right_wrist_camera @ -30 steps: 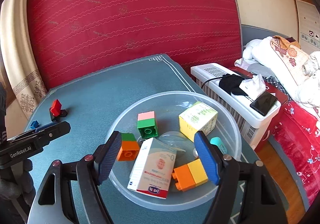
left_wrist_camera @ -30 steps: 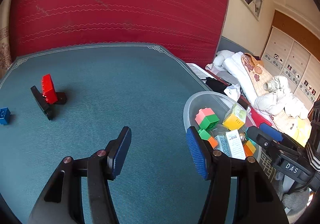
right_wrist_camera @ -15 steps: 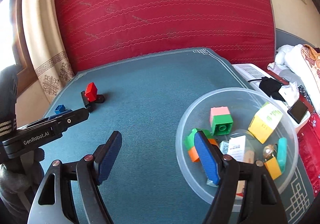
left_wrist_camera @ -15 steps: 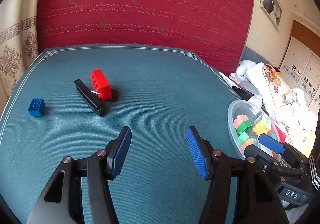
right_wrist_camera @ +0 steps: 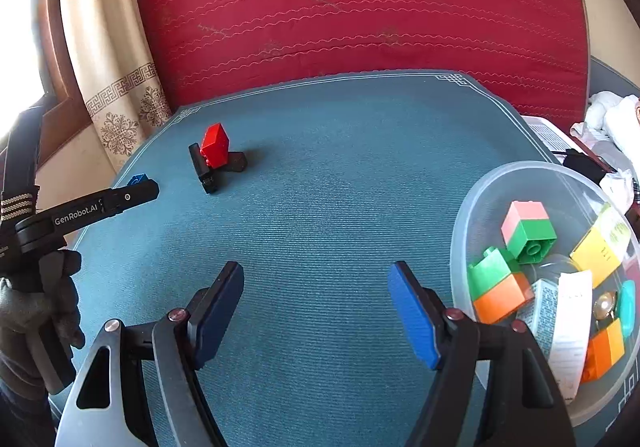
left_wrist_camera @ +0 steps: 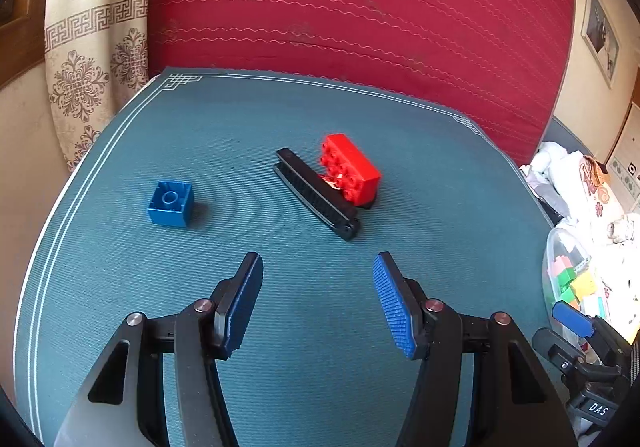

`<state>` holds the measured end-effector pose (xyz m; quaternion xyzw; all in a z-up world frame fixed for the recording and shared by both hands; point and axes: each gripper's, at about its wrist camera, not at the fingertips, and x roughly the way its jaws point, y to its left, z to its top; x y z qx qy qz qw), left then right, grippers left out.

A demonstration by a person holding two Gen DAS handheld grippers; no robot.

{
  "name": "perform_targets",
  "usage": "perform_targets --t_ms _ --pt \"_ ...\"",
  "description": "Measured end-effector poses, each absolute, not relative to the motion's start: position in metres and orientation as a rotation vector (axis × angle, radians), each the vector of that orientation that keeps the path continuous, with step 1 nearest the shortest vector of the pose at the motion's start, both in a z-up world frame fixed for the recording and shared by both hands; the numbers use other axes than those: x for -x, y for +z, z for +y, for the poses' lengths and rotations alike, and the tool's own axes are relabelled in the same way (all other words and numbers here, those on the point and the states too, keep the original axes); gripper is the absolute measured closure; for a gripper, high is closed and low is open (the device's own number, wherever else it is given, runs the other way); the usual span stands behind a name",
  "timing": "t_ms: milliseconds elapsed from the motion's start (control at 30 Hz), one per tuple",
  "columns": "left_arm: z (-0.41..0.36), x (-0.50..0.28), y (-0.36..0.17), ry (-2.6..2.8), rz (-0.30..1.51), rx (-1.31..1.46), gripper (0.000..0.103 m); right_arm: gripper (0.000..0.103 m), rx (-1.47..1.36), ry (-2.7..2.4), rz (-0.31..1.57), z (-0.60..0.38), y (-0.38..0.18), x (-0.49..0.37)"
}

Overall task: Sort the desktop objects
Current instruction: 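Move both open tools back toward the blue and red blocks, then grasp the blue block with the left tool while the right tool grasps the red block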

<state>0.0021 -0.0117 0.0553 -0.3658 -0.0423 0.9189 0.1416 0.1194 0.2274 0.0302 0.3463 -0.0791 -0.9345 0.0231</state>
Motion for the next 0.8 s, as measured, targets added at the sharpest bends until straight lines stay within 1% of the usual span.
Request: perform_targets --t_ms 100,300,400,533,667,800 --pt "-0.029 0.009 0.055 2.698 -0.111 1.072 0.042 0.025 -1.086 -2.882 -0.239 0.223 0.027 -0.113" --pt "-0.07 0.034 0.05 2.773 -0.179 1.127 0.042 0.025 -1.108 -2.852 -0.225 0.212 0.022 -0.102" --pt "-0.081 0.046 0.048 2.799 -0.184 1.153 0.042 0.025 -1.115 -2.839 -0.213 0.206 0.02 -0.095" --pt "-0.08 0.06 0.041 2.79 -0.129 1.2 0.042 0.025 -1.121 -2.83 -0.214 0.202 0.018 -0.088" --pt "-0.072 0.072 0.037 2.786 -0.026 1.224 0.042 0.025 -1.123 -2.827 -0.216 0.201 0.019 -0.085" --pt "-0.069 0.084 0.03 2.792 -0.011 1.243 0.042 0.025 -1.123 -2.822 -0.215 0.196 0.019 -0.078"
